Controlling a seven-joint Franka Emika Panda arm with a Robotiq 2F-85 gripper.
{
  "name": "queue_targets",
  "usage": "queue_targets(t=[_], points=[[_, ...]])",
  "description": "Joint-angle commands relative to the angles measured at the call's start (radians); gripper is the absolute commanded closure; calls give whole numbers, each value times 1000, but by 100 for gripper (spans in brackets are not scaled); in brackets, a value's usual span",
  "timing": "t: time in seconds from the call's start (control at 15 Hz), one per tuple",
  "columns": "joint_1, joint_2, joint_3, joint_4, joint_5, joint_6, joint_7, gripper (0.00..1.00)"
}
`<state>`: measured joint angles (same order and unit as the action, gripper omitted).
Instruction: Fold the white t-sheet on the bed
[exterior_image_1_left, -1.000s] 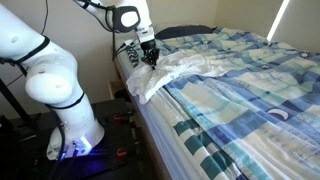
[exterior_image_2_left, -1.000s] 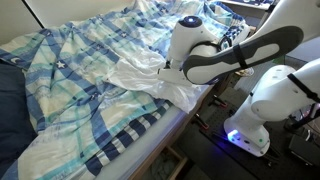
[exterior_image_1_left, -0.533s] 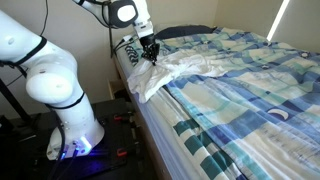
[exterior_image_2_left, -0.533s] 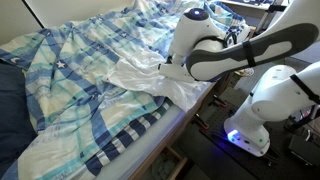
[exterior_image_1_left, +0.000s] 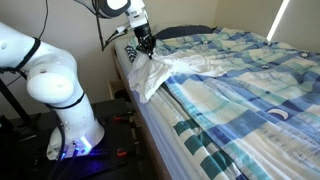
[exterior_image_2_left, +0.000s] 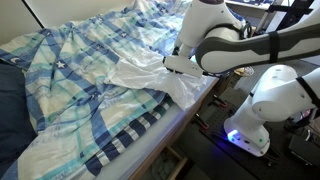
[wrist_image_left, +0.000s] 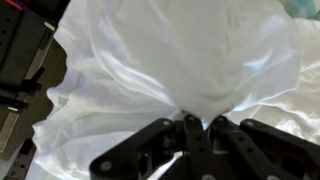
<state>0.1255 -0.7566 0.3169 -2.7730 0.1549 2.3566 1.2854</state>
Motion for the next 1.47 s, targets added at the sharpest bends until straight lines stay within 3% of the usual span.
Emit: queue_targets(t=[0.0,0.07,0.13,0.2,0.27,0.33,0.47,0.8,0.87,1.0,1.4], points=[[19,-98,-5,2,28,-92,19,98],[19,-112,-6,2,31,-109,15,98],[18,-120,-8,2,36,-121,15,68],[17,-126,-7,2,36,-132,10,67],[14,-129,-3,2,37,-137,10,93],[16,-136,-2,2,40,-151,8,92],[17,-146,5,2,35,-166,4,100],[22,-151,5,2,42,-198,2,100],[23,-150,3,2,47,-207,3,74],[25,-140,-4,2,59,-207,-4,66],[27,-72,-3,1,95,-110,-41,21]])
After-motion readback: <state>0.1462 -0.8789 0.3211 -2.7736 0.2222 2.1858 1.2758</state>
